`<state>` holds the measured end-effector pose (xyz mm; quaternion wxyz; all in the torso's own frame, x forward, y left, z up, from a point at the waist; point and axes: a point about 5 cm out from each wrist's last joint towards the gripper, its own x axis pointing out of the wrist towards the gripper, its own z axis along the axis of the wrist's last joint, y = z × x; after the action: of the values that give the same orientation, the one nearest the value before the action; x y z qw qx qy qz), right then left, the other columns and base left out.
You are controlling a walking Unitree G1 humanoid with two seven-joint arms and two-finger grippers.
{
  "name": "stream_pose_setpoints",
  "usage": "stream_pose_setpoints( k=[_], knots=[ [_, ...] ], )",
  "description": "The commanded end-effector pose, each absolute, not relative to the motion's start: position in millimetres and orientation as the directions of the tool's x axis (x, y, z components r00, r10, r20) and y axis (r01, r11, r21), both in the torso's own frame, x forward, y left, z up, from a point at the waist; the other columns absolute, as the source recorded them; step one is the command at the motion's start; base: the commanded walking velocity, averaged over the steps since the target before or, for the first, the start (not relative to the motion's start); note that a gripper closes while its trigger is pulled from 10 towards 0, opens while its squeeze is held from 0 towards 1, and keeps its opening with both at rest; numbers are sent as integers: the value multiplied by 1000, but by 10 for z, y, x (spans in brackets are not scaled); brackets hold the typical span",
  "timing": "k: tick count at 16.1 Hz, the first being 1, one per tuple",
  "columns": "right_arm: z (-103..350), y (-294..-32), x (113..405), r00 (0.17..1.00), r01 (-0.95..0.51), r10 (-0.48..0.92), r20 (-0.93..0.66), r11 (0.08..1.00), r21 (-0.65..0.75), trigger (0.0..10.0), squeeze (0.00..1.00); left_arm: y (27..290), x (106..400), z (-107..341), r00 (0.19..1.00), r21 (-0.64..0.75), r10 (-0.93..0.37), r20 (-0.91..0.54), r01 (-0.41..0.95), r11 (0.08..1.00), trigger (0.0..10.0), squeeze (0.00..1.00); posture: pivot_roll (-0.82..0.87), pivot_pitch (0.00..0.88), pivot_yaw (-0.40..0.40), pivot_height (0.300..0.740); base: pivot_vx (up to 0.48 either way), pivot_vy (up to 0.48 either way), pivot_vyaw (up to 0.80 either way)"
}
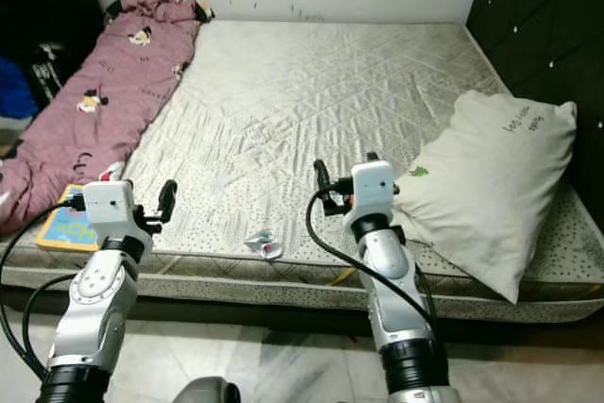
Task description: Clean up the room
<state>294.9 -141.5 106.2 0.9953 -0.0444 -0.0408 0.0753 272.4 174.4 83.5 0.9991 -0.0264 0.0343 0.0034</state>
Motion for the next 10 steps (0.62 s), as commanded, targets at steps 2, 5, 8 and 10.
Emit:
stream_pose_setpoints(
  k=[2,5,8,10],
  knots=[
    [1090,-1452,2976,985,-140,149,84,984,-110,10000,0,1713,2742,872,999,-58,-15,-52,12,998,10000,0,10,0,1,740,0,0,0],
    [1082,-1434,2900,978,-187,193,83,980,-73,10000,0,1717,2733,874,999,-65,-20,-49,17,998,10000,0,10,0,2,740,0,0,0],
    [1056,-1419,2891,980,-178,184,70,981,-84,10000,0,1711,2733,873,998,-68,-26,-48,22,997,10000,0,10,0,2,740,81,0,0],
    [1062,-1407,2913,981,-165,175,79,979,-121,10000,0,1711,2733,877,998,-68,-29,-48,25,997,10000,0,12,1,2,740,242,0,0]
  ],
)
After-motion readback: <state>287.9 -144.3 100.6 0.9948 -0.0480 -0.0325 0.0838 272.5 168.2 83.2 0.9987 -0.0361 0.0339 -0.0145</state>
